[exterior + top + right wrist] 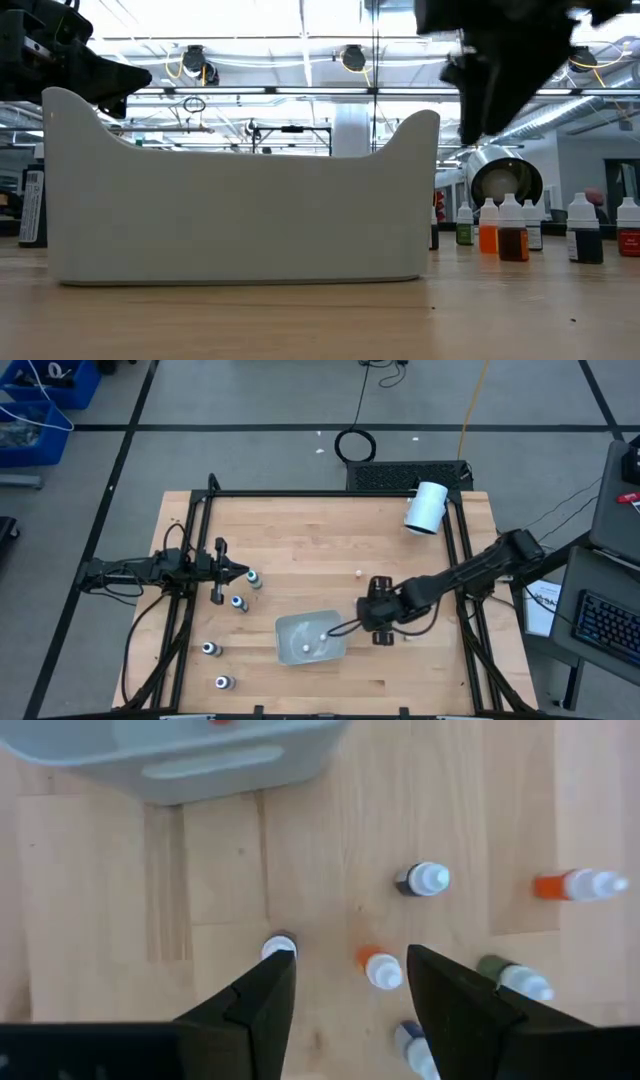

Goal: Pick & Place food coloring
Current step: Put the small black food coloring bottle in the gray bin

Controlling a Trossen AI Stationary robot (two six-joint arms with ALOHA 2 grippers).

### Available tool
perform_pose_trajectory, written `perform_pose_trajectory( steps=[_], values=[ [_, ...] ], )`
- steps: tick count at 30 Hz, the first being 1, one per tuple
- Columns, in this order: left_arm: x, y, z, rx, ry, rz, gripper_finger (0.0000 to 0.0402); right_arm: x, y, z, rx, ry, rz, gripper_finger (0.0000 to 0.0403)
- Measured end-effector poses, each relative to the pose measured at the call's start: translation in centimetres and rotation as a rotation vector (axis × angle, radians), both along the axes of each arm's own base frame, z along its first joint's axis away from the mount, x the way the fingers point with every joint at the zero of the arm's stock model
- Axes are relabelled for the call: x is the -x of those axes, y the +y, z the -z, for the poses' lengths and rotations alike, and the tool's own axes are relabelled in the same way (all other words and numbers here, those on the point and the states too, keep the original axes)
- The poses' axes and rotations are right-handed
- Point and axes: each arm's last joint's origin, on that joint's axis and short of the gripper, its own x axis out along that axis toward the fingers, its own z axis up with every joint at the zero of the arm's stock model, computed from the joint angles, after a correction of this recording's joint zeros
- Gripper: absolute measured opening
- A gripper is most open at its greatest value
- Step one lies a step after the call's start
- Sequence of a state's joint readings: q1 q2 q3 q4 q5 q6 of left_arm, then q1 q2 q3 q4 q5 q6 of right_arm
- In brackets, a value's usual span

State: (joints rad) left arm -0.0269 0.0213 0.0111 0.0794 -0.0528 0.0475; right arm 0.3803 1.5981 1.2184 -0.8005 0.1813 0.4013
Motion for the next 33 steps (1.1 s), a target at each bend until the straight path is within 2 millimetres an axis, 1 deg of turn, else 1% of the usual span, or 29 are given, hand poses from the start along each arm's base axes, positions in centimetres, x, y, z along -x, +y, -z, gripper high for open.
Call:
perform_pose_trajectory(
  steps=[4, 8, 15, 26, 33],
  values=[
    [0.0, 0.0, 0.0, 0.0, 0.0, 0.0, 0.0026, 0.7, 0.4, 1.7, -0.026, -0.056, -0.02, 0.0185],
    [0.0, 0.0, 0.0, 0.0, 0.001, 0.0, 0.0026, 1.3, 0.5, 3.2, -0.033, -0.006, -0.031, 0.0185],
    [0.0, 0.0, 0.0, 0.0, 0.001, 0.0, 0.0026, 1.0, 0.8, 3.2, -0.068, -0.052, -0.033, 0.0182],
    [0.0, 0.0, 0.0, 0.0, 0.001, 0.0, 0.0026, 0.2, 1.4, 5.4, -0.062, -0.007, -0.051, 0.0181],
    [0.0, 0.0, 0.0, 0.0, 0.001, 0.0, 0.0026, 0.1, 1.4, 5.8, -0.054, 0.009, -0.05, 0.0181]
  ],
)
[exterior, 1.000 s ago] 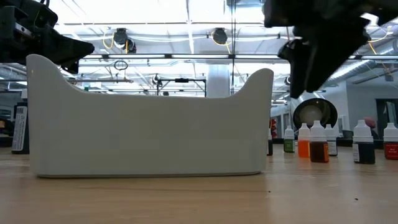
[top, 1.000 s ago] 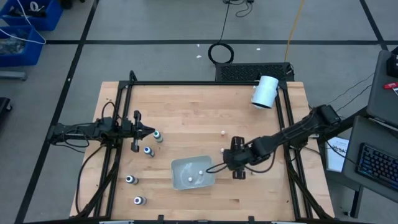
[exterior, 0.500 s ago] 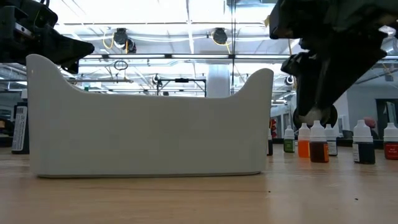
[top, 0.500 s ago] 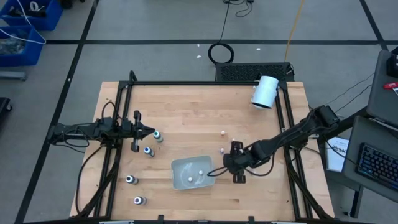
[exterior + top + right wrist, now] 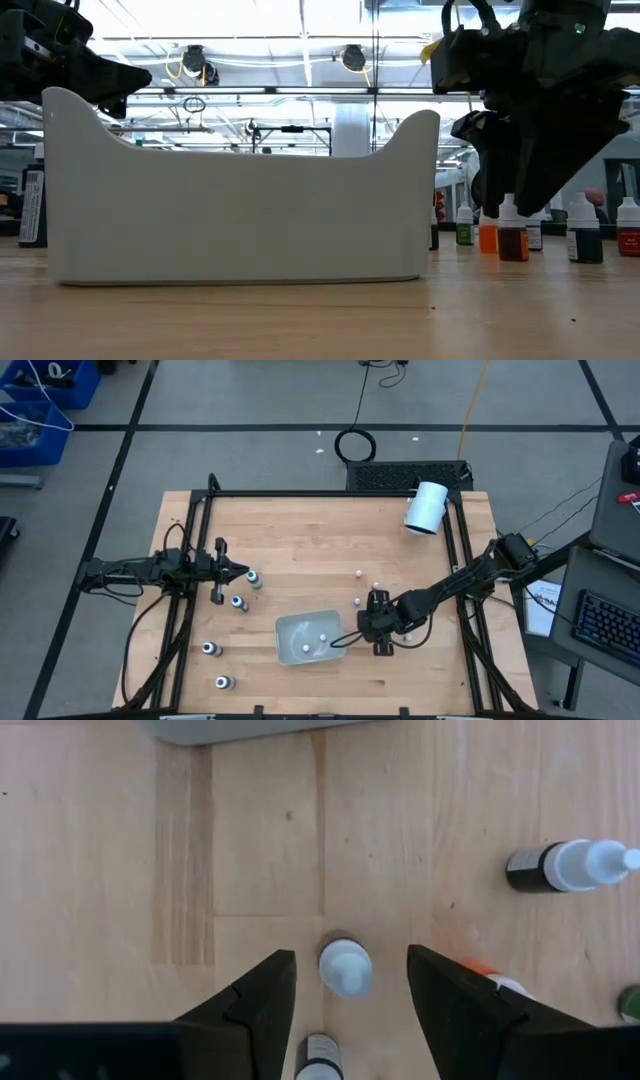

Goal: Pick & Place food coloring
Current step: Put the small black food coloring bottle in the gray bin

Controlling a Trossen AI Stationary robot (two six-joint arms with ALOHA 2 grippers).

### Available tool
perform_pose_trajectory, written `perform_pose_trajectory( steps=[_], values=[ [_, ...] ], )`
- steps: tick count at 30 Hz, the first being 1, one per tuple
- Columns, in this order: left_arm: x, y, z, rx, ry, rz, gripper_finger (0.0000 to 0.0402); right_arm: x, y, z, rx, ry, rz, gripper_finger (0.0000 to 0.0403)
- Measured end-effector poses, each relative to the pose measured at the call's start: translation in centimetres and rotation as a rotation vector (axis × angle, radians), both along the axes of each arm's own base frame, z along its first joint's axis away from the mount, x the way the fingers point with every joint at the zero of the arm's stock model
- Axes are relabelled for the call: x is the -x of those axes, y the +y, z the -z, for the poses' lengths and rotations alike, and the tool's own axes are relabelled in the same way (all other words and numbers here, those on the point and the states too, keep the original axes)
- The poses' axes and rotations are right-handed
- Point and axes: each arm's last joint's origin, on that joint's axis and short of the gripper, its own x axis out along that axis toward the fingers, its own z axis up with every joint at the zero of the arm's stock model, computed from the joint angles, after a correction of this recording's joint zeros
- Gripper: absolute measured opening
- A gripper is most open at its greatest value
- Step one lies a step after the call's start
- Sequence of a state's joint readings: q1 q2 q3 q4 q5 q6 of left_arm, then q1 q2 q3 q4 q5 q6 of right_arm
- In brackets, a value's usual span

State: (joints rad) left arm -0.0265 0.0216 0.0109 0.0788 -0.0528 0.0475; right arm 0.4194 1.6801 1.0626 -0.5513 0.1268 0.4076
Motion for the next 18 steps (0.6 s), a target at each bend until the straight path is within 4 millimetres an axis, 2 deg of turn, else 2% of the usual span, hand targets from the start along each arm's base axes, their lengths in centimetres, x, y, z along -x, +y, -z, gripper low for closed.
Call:
perform_pose_trajectory(
  steps=[8, 18],
  values=[
    [0.0, 0.0, 0.0, 0.0, 0.0, 0.0, 0.0026, -0.02, -0.01, -0.03, -0.001, -0.003, 0.001, 0.0165],
    [0.0, 0.0, -0.01, 0.0, -0.001, 0.0, 0.0026, 0.02, -0.04, -0.02, 0.003, 0.002, -0.002, 0.0093]
  ],
)
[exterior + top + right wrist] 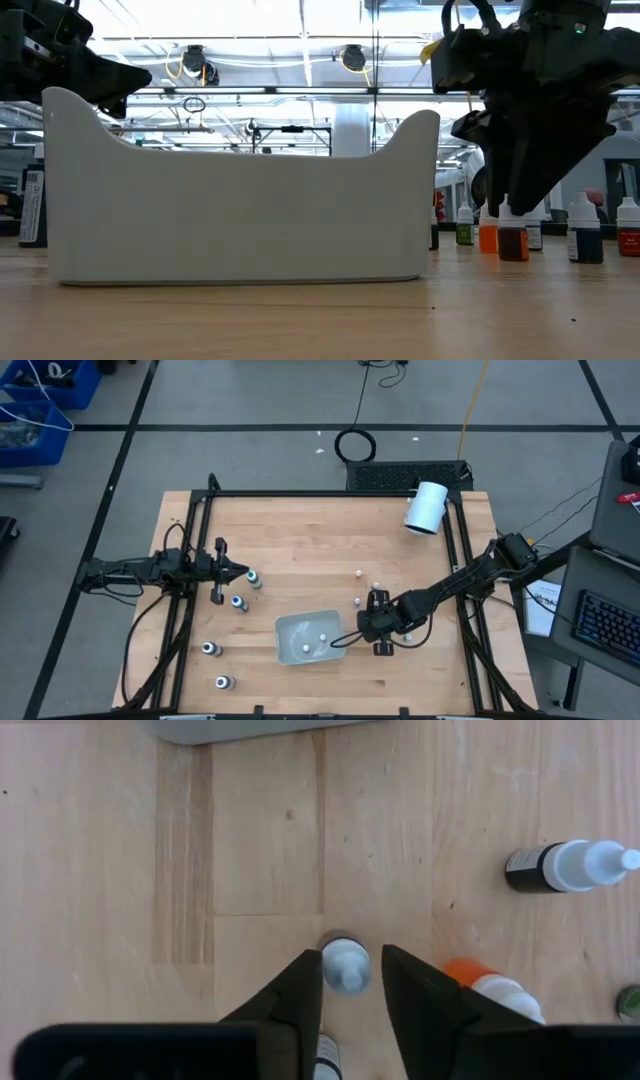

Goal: Pick & Place food coloring
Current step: Put the small black food coloring bottle in the gray bin

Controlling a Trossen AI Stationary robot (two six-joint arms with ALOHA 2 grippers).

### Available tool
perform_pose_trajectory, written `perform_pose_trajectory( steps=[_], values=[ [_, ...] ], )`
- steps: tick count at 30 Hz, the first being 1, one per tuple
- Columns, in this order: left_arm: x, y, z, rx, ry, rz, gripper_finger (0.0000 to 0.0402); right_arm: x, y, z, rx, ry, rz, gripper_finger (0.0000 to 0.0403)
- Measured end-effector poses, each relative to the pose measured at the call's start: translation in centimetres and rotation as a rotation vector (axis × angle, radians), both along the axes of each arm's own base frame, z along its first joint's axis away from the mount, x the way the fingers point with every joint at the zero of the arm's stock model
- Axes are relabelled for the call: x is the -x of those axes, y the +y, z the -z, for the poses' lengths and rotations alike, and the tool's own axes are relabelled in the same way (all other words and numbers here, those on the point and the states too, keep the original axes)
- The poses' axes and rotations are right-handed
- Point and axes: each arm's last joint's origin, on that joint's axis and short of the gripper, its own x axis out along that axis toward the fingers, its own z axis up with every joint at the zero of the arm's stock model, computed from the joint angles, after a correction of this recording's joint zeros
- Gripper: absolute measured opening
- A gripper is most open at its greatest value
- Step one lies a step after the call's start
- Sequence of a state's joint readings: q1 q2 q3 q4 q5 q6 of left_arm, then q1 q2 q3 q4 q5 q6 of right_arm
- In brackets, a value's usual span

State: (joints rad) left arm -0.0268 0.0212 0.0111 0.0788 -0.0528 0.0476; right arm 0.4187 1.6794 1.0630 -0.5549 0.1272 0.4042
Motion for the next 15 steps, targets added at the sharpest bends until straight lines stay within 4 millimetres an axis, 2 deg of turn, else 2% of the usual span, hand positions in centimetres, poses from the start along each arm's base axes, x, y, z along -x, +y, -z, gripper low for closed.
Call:
perform_pose_trajectory(
  steps=[6, 15],
  values=[
    [0.0, 0.0, 0.01, 0.0, 0.0, 0.0, 0.0026, 0.32, -0.17, 0.47, 0.002, 0.004, 0.002, 0.0061],
    [0.0, 0.0, 0.01, 0.0, 0.0, 0.0, 0.0026, 0.05, -0.03, 0.48, -0.038, -0.027, -0.039, 0.005]
  ],
)
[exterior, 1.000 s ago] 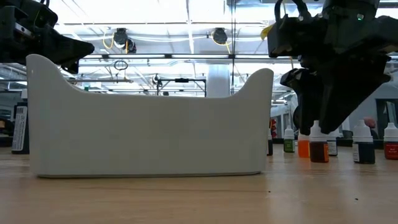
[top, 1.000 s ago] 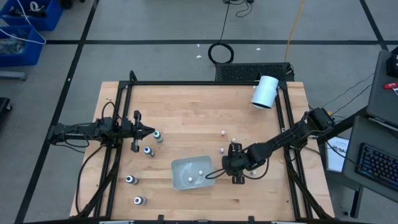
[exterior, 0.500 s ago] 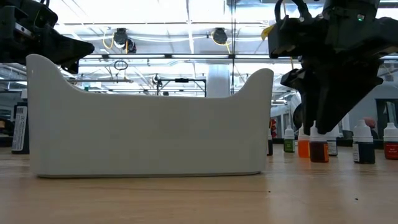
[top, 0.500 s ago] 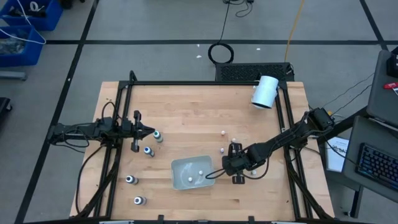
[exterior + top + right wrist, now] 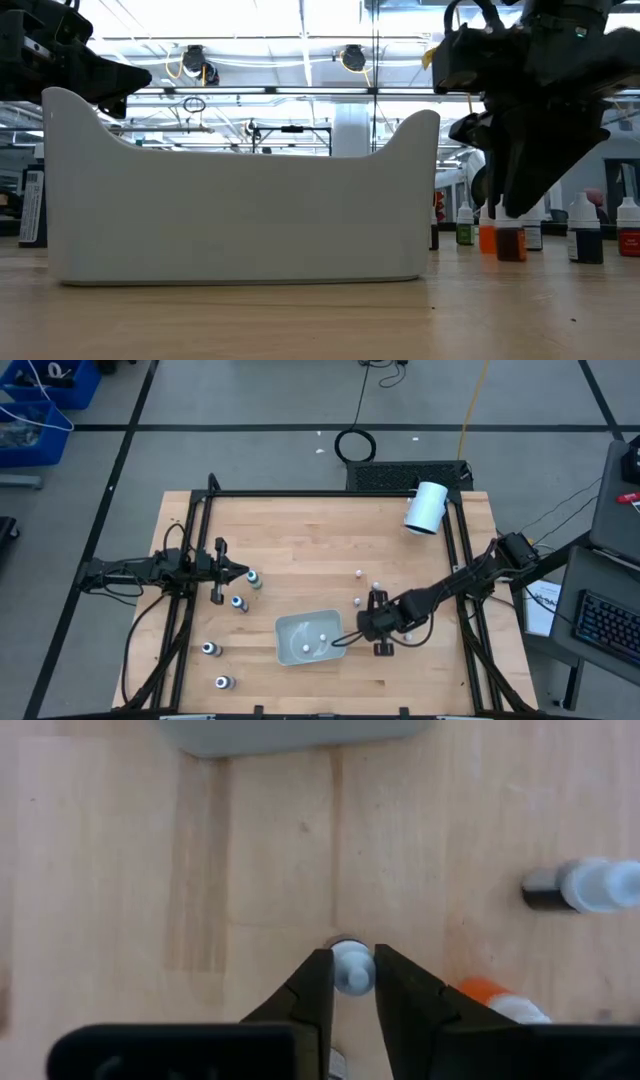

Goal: Pick & Place food coloring
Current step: Put the small black food coloring bottle in the gray bin

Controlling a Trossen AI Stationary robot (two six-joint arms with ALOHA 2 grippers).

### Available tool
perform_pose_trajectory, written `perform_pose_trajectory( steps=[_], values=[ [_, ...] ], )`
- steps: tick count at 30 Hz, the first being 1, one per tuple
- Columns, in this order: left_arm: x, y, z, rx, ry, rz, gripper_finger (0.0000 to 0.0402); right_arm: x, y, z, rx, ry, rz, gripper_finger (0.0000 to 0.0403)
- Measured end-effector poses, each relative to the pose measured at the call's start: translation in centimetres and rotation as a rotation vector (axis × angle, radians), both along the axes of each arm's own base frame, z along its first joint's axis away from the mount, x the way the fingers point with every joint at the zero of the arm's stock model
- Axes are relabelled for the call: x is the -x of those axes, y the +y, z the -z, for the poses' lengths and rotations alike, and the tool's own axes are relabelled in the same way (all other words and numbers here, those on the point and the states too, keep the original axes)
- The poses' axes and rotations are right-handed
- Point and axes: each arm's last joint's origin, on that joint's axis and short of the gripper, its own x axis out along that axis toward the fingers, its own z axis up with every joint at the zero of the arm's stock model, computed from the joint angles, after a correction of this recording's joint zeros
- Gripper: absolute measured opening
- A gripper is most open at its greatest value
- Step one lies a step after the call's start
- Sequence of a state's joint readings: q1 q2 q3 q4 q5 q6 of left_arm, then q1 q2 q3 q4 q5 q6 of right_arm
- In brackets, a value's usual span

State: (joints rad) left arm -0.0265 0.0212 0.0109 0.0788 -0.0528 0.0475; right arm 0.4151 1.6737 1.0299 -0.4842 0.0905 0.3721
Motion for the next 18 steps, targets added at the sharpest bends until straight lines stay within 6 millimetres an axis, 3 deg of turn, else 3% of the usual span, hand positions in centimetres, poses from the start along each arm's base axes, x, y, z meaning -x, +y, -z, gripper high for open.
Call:
perform_pose_trajectory(
  steps=[5, 11, 18],
  values=[
    [0.0, 0.0, 0.0, 0.0, 0.0, 0.0, 0.0026, -0.5, 0.3, -1.2, 0.008, 0.01, -0.053, 0.0037],
    [0.0, 0.0, 0.0, 0.0, 0.0, 0.0, 0.0026, -1.9, 0.6, -5.4, 0.103, -0.025, -0.109, 0.0037],
    [0.0, 0.0, 0.0, 0.0, 0.0, 0.0, 0.0026, -4.7, 0.6, -10.9, 0.163, -0.22, -0.246, 0.0037]
  ],
)
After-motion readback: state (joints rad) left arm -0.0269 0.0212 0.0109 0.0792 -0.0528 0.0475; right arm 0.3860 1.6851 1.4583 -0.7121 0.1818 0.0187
